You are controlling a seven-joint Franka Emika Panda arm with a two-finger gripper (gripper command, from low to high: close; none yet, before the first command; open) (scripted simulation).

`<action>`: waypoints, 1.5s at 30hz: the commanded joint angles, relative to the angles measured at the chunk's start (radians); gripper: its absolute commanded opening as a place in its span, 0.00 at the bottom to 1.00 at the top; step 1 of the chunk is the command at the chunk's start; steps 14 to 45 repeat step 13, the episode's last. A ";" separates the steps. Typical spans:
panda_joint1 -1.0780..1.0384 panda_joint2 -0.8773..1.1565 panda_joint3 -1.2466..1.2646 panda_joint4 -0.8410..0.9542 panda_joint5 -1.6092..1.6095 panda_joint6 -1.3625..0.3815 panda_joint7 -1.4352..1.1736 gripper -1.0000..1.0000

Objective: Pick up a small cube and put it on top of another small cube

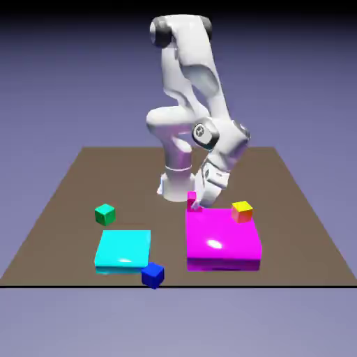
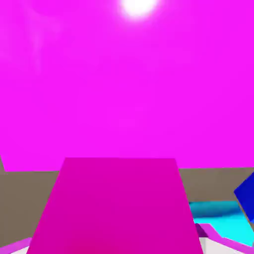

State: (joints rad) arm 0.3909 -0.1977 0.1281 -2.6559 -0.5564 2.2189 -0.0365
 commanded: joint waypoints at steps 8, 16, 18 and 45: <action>0.115 0.080 0.097 0.050 0.019 0.040 -0.022 0.00; 0.125 0.048 0.106 0.066 0.052 -0.004 -0.047 1.00; 0.125 0.048 0.106 0.066 0.052 -0.004 -0.047 1.00; 0.125 0.048 0.106 0.066 0.052 -0.004 -0.047 1.00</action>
